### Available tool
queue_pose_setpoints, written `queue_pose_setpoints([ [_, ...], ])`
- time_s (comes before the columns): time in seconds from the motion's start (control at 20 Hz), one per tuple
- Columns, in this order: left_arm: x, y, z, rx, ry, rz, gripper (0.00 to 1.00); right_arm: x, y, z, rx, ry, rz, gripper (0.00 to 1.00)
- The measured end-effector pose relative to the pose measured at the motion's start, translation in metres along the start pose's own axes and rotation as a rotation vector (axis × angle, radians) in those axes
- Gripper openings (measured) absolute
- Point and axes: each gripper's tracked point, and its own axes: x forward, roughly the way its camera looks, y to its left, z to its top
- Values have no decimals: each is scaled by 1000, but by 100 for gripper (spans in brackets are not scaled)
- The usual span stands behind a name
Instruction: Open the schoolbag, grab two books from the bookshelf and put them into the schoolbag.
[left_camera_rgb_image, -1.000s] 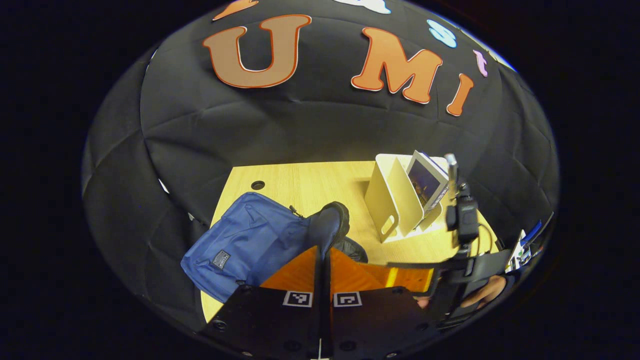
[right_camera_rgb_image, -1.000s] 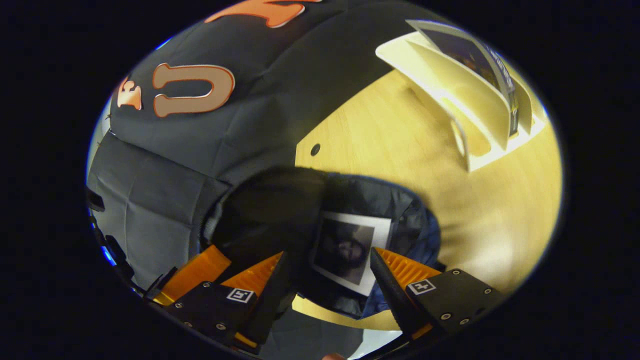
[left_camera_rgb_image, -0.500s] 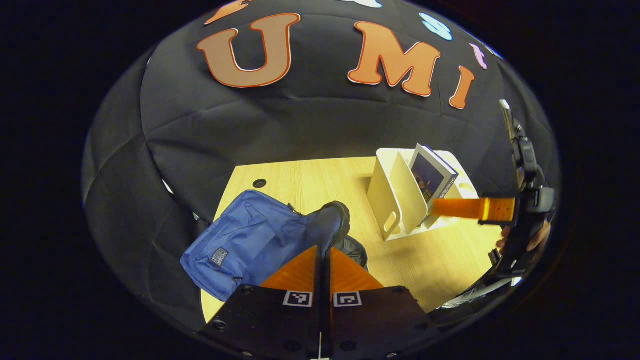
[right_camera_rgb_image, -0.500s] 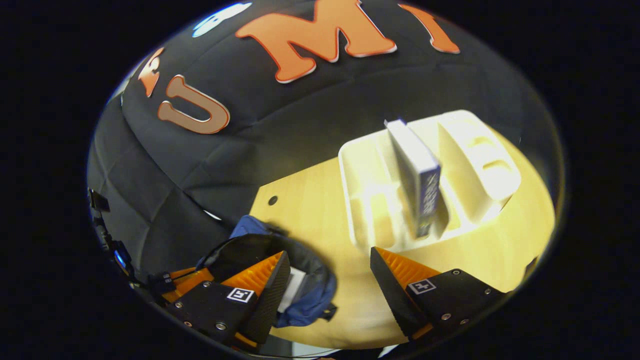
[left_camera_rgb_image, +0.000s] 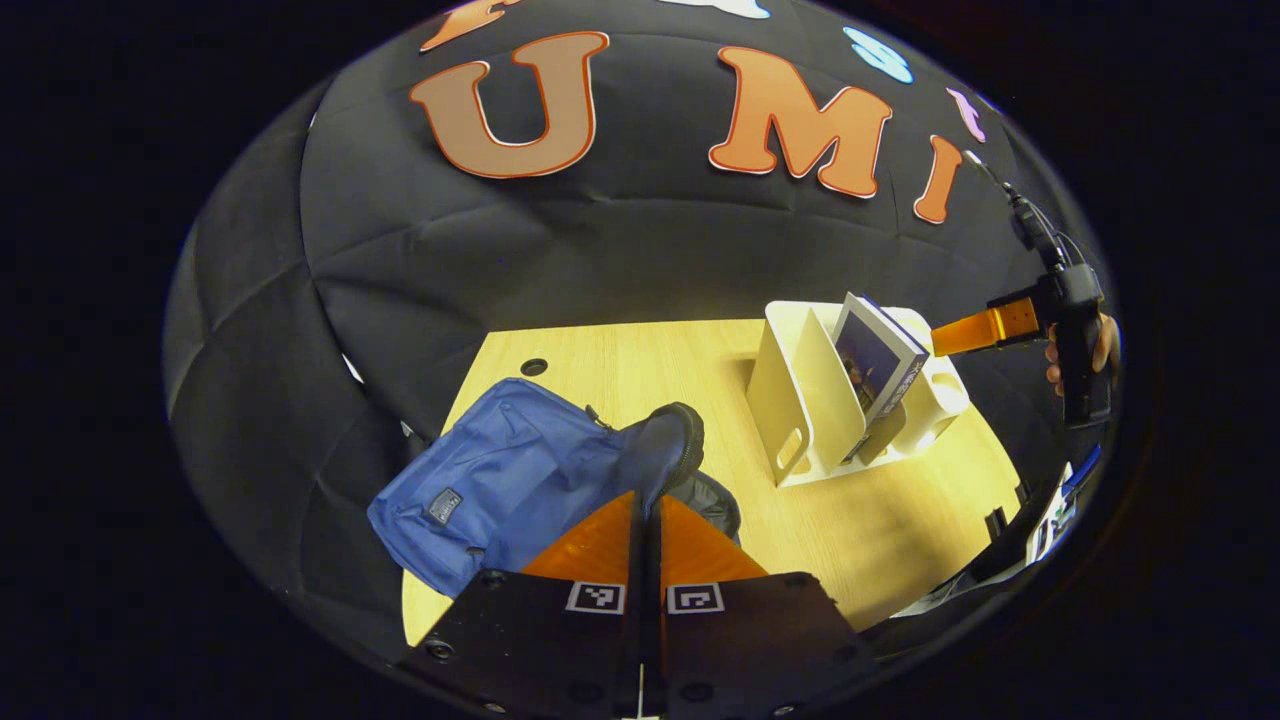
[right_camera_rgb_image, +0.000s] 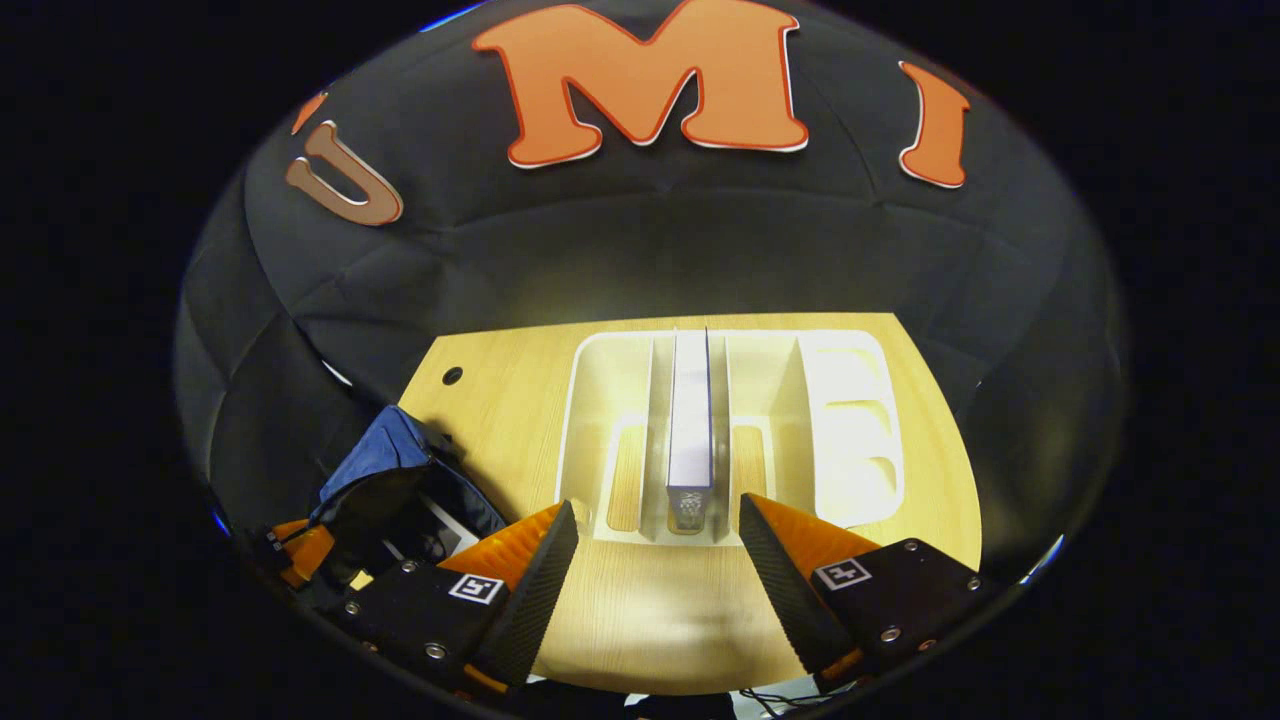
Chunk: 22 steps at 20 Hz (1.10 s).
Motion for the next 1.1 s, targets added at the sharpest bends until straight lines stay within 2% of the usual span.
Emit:
queue_pose_setpoints([
  [0.2, 2, -2, -4, -21, 4, 6, 1, 27, -13, 20, -61, 65, -39, 97],
  [0.35, 2, -2, -5, -26, 4, 10, 1, 54, -13, 33, -73, 138, -22, 97],
  [0.45, 3, -4, -9, -37, 9, 11, 1, 70, -17, 41, -107, 172, -44, 96],
  [0.55, 4, -3, -11, -49, 9, 11, 1, 82, -18, 40, -132, 221, -44, 91],
  [0.65, 4, -3, -13, -62, 10, 11, 1, 91, -10, 31, -107, 293, -18, 86],
  [0.75, 3, -3, -16, -76, 13, 11, 1, 97, -11, 30, -114, 315, -32, 79],
  [0.85, 4, -3, -18, -90, 16, 10, 1, 99, -17, 31, -106, 330, -47, 66],
  [0.9, 5, -3, -19, -94, 16, 10, 1, 100, -20, 33, -95, 340, -52, 64],
  [0.95, 5, -4, -19, -96, 17, 7, 1, 101, -20, 30, -89, 359, -58, 48],
  [1.0, 5, -4, -19, -99, 18, 7, 1, 100, -23, 25, -101, 383, -72, 50],
  [1.05, 5, -4, -21, -100, 20, 5, 1, 100, -28, 24, -106, 394, -95, 30],
  [1.1, 4, -4, -22, -99, 19, 4, 1, 103, -28, 24, -100, 395, -93, 37],
])
